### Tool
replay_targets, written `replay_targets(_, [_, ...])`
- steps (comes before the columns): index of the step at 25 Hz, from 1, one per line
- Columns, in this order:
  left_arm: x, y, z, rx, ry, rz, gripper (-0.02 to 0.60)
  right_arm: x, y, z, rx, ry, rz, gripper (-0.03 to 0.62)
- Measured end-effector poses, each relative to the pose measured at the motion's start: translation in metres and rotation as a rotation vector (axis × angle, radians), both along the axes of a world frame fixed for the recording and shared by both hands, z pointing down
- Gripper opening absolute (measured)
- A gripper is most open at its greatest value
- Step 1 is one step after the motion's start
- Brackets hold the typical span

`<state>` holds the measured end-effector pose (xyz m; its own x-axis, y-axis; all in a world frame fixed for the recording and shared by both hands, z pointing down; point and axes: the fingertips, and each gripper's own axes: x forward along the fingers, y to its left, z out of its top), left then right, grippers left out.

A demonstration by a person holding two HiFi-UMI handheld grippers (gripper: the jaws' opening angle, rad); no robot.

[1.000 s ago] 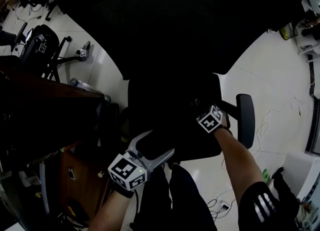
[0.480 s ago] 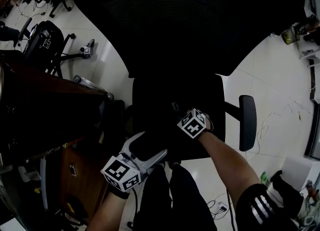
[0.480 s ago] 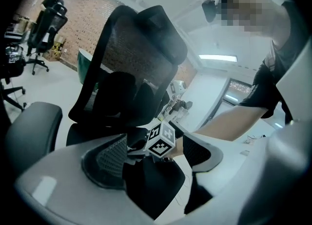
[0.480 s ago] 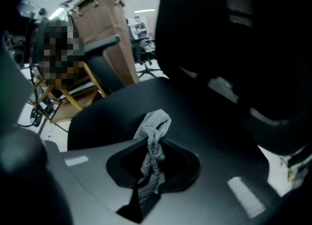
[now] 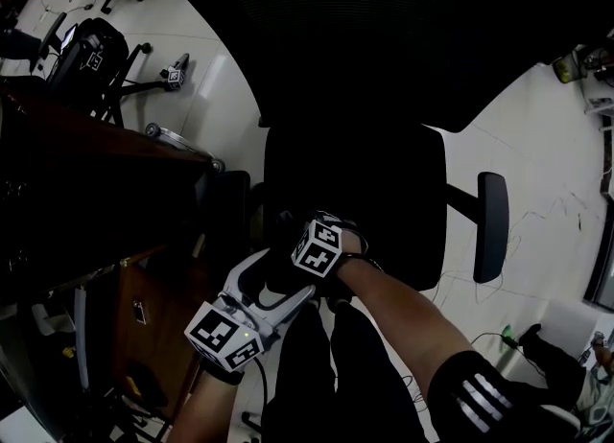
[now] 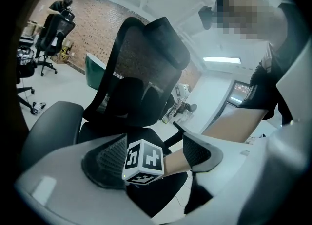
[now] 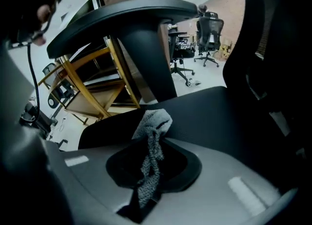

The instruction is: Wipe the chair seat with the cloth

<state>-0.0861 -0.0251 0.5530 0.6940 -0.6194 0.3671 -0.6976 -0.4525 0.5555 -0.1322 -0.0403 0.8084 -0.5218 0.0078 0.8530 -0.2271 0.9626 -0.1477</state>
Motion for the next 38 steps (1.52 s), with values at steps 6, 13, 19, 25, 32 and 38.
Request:
replay_targets(6, [0.02,0.009,0.011,-0.028,0.005,0.032,0.382,0.043,0.003,0.011,0.012,0.06,-0.022,0.046])
replay_targets(13, [0.05,0.011,0.014,-0.043,0.017,0.083,0.382,0.166,0.006,0.025,0.01,0.18,0.045,0.046])
replay_targets(19, [0.08,0.017,0.017,-0.047,0.043,0.153,0.382,0.262,0.004,0.018,0.039,0.295,0.119,0.046])
replay_targets(25, [0.087,0.023,0.018,-0.059,0.053,0.165,0.382,0.297,0.003,0.013,0.017,0.323,0.199,0.046])
replay_targets(32, [0.06,0.046,0.021,-0.094,0.043,0.123,0.382,0.197,0.017,-0.02,-0.021,0.109,0.189,0.046])
replay_targets(38, [0.027,0.067,0.023,-0.136,0.027,0.051,0.382,0.056,0.068,-0.032,-0.067,-0.037,0.03,0.046])
